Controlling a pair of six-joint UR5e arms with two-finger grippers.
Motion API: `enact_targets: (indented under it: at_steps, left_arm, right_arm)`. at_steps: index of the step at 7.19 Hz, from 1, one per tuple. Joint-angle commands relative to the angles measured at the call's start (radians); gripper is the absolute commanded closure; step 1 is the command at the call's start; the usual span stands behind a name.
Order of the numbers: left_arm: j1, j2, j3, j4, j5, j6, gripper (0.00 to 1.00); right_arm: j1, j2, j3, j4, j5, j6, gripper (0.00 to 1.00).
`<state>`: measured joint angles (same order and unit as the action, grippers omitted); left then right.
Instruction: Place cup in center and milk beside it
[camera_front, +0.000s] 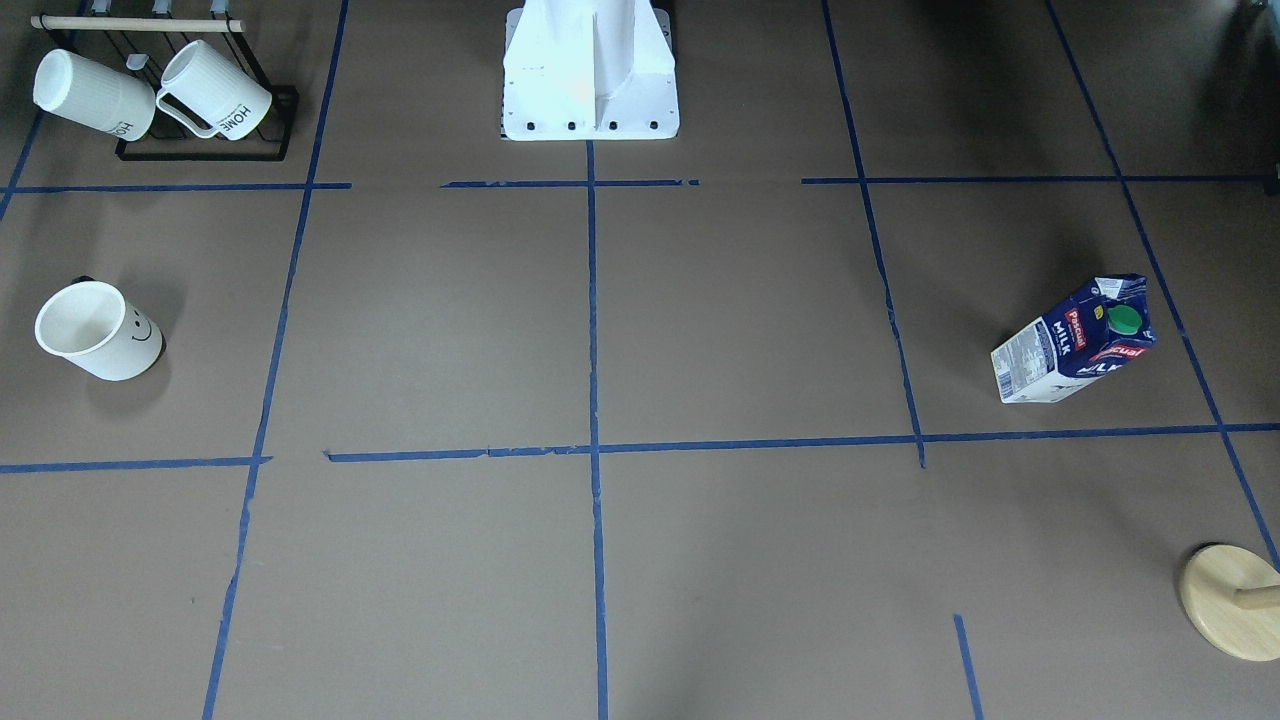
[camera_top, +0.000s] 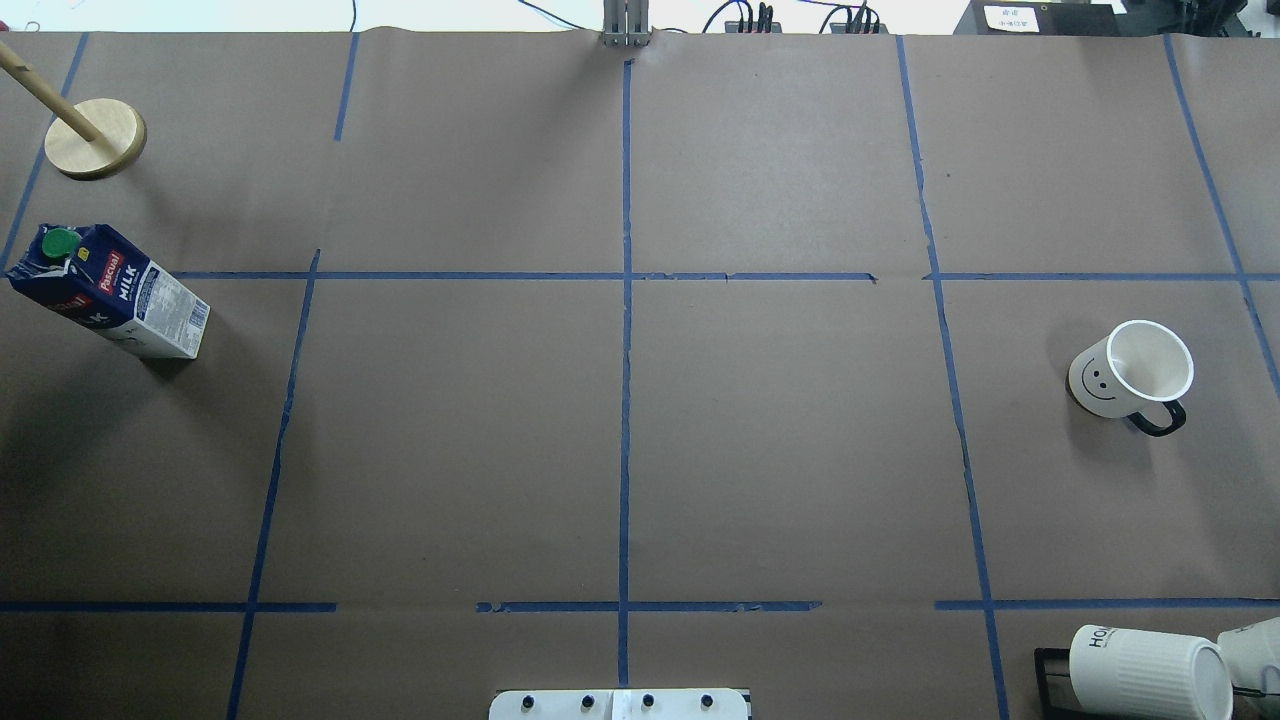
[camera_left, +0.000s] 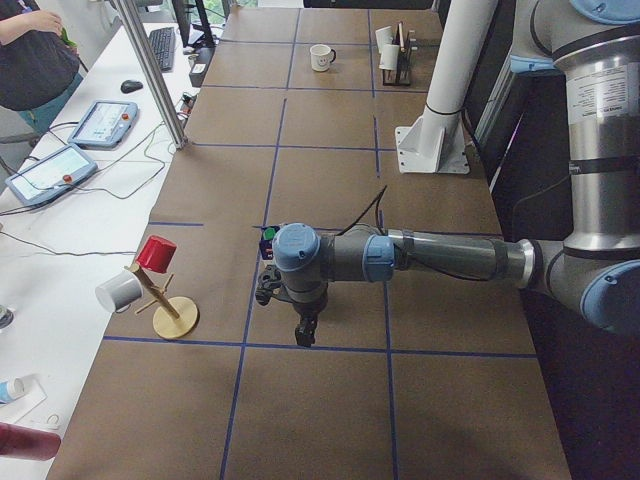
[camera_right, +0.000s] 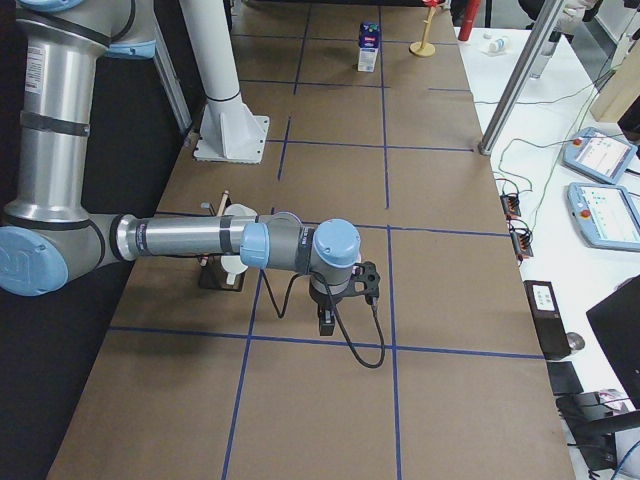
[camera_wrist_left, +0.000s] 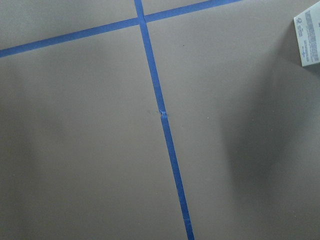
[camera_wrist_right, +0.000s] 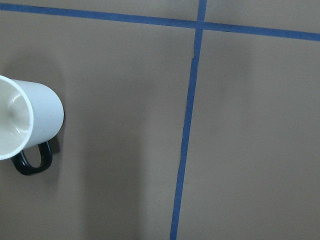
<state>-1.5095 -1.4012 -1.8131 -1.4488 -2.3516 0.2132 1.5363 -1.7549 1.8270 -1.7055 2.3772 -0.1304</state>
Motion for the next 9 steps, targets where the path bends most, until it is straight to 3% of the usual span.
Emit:
enact_targets:
  at_steps: [1,4,7,9]
  left_arm:
    - [0.002,-0.002,0.003,0.002,0.0,0.0,0.0]
    - [0.003,-0.001,0.008,0.001,-0.001,0.0,0.0]
    - [0.003,-0.001,0.009,0.001,-0.002,0.0,0.0]
    - [0.003,-0.001,0.009,-0.001,-0.002,0.0,0.0]
  right_arm:
    - [-0.022,0.002,0.003,0.015,-0.001,-0.002,0.0]
    - [-0.137,0.021,0.003,0.208,0.001,0.061,0.0]
    - [-0.292,0.037,-0.052,0.512,-0.027,0.438,0.0]
    - [-0.349,0.058,-0.11,0.64,-0.078,0.526,0.0]
